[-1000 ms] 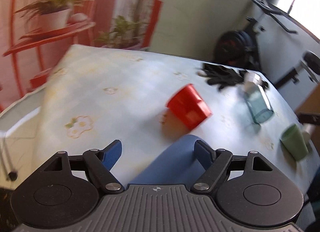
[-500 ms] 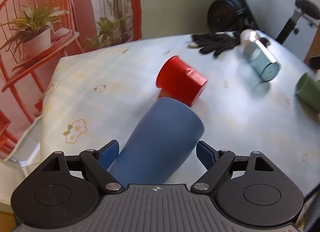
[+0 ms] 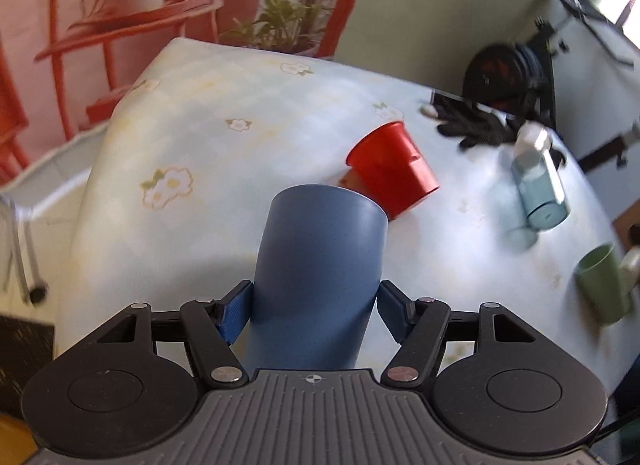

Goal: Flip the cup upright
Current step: 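Close the left tool on the blue cup's body and lift it, then carry the blue cup with the left tool toward the right tool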

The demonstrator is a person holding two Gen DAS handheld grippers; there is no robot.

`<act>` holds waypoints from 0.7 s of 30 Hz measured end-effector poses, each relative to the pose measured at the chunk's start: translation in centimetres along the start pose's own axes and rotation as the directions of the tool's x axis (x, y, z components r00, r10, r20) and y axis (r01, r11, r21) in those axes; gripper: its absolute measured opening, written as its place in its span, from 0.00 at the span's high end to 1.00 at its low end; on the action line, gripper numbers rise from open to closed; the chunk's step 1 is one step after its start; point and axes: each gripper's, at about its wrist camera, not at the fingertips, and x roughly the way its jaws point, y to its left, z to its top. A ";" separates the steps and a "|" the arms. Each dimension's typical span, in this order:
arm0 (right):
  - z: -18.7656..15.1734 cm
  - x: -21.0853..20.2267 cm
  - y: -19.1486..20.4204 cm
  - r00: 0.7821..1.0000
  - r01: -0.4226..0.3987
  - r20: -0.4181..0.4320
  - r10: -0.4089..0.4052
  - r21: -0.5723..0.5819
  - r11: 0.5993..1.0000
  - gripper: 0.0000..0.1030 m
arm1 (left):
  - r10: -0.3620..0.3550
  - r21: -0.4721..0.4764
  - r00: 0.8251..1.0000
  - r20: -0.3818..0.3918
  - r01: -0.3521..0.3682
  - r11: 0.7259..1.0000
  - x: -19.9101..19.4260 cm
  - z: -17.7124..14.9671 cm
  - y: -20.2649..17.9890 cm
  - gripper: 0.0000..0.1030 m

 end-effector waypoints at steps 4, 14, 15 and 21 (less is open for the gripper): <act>0.0 -0.6 -0.6 1.000 -0.011 0.016 0.011 0.016 1.000 0.00 | -0.010 -0.052 1.000 0.014 0.011 0.999 -1.4 -1.4 -2.4 0.32; -0.9 -2.0 -3.3 1.000 0.017 0.020 -0.017 0.027 0.999 0.00 | -0.139 -0.182 0.989 0.053 0.146 0.972 1.3 -5.4 -11.6 0.32; -1.1 -2.2 -3.6 0.999 0.023 0.021 -0.024 0.026 0.999 0.00 | -0.140 -0.170 0.989 0.046 0.146 0.975 1.7 -5.7 -12.4 0.32; -1.9 -2.4 -5.3 0.999 0.048 0.017 -0.049 0.049 0.998 0.00 | -0.138 -0.127 0.990 0.016 0.139 0.982 4.1 -6.0 -14.5 0.32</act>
